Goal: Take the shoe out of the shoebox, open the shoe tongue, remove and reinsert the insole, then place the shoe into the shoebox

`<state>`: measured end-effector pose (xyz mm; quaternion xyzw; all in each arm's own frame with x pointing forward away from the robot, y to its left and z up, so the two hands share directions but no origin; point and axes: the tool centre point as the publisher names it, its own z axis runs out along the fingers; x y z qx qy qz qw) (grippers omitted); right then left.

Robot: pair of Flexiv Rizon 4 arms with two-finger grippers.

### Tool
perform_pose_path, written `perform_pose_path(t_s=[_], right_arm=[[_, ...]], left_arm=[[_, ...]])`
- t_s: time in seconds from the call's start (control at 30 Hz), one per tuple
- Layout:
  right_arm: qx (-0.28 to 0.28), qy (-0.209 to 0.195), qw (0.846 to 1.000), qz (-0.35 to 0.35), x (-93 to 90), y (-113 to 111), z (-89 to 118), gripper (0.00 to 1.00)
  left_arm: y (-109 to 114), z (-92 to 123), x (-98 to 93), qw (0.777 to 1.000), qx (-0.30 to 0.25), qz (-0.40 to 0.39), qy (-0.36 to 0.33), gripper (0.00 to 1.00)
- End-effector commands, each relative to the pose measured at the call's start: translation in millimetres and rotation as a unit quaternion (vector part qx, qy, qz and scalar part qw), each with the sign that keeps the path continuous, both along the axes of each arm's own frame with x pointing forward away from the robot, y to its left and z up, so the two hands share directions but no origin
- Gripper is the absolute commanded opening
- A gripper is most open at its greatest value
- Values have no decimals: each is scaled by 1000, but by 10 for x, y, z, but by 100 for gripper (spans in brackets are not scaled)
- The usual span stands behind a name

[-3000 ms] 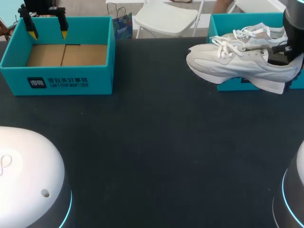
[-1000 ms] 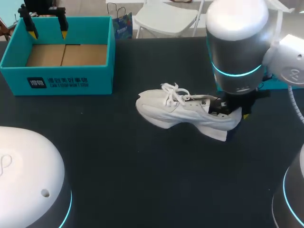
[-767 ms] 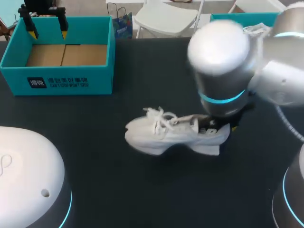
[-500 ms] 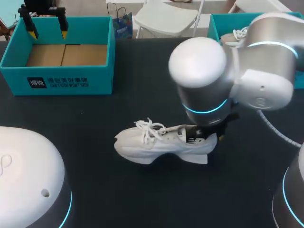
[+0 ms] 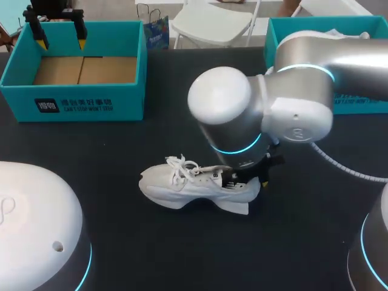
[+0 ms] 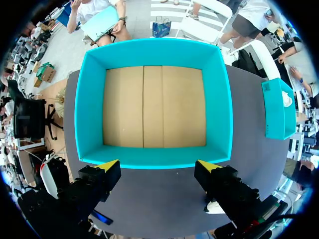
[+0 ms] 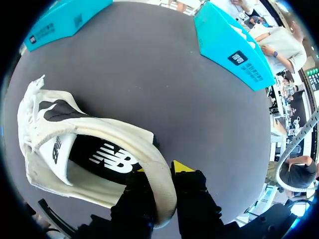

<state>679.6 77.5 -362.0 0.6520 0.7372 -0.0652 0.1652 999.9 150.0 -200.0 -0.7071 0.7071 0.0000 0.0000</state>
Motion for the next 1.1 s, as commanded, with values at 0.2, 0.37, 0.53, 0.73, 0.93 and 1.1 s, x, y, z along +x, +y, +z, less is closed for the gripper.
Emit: perform_pose_path(t_s=[0.2,0.37,0.53,0.73,0.93,1.1], right_arm=[[-31,14,999,-3,2,262,-314,0],[-26,17,999,-5,4,249,-287,47],[0,25,1000,8,-62,227,-20,100],[31,58,997,41,-140,122,381,100],[37,67,995,69,-138,-7,507,100],[85,53,985,137,-142,-113,748,100]], left_arm=[[-1,0,1,1000,0,0,0,100],[-1,0,1,1000,0,0,0,100],[-1,0,1,1000,0,0,0,100],[-1,0,1,1000,0,0,0,100],[-1,0,1,1000,0,0,0,100],[-1,0,1,1000,0,0,0,100]])
